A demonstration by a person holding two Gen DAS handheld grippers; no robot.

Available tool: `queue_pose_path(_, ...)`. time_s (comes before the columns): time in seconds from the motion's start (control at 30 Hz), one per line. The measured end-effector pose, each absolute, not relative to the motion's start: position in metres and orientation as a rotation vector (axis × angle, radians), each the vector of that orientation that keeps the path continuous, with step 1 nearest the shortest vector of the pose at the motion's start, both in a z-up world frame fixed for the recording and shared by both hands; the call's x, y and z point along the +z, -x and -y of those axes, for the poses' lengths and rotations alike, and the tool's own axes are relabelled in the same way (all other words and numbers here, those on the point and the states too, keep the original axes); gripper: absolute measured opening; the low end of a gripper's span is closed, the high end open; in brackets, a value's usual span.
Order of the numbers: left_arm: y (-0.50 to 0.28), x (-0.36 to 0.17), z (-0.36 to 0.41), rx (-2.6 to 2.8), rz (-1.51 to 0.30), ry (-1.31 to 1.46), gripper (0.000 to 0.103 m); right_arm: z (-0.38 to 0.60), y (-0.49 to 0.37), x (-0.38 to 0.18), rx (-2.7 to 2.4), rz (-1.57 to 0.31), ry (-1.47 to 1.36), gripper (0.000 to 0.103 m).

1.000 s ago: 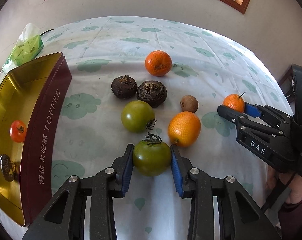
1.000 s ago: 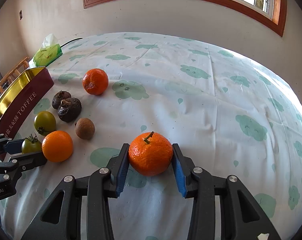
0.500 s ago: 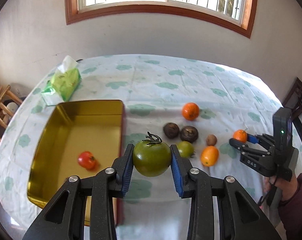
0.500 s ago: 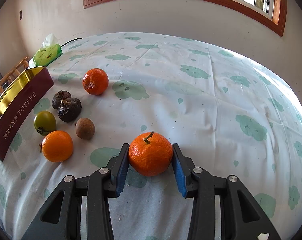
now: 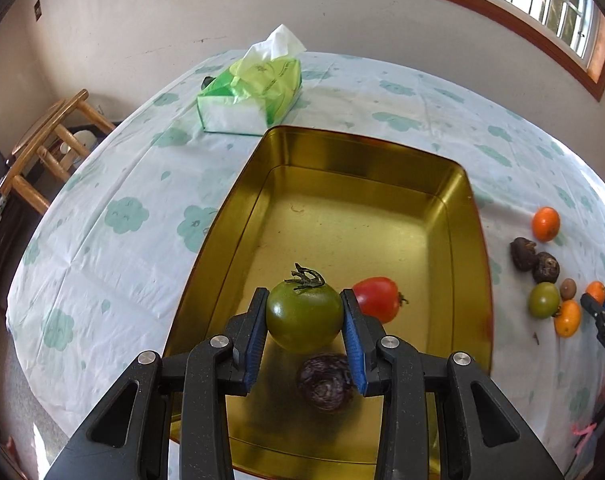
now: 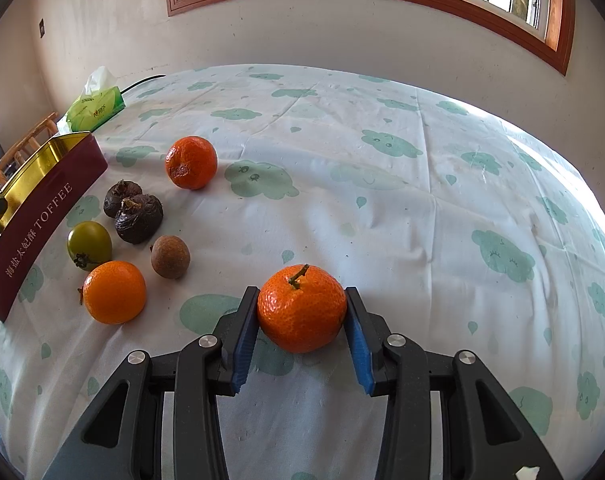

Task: Organize fruits
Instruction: 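Grasp green tomato, place it in tray with left gripper while right holds tangerine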

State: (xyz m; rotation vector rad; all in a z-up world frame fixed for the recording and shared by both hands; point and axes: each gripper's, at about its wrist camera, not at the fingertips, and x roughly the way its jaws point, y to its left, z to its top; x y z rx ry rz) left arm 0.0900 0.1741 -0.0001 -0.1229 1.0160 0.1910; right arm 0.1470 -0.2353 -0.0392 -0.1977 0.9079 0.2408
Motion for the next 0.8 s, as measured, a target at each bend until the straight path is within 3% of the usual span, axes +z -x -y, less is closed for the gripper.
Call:
queue_pose_path(0.67, -0.092, -0.025, -0.182, 0.201, -1.058, 0.073, 0.039, 0.235, -0.147, -0.039, 0.24, -0.908, 0.198, 0.039)
queue_pose_path(0.73, -0.091, -0.024, -0.181, 0.203, -1.05, 0.067, 0.044, 0.235, -0.147, -0.039, 0.239, -0.908, 0.198, 0.039)
queue_pose_path(0.8, -0.09, -0.023, -0.182, 0.206, -1.037, 0.065, 0.059, 0.235, -0.147, -0.039, 0.236, -0.912, 0.198, 0.038)
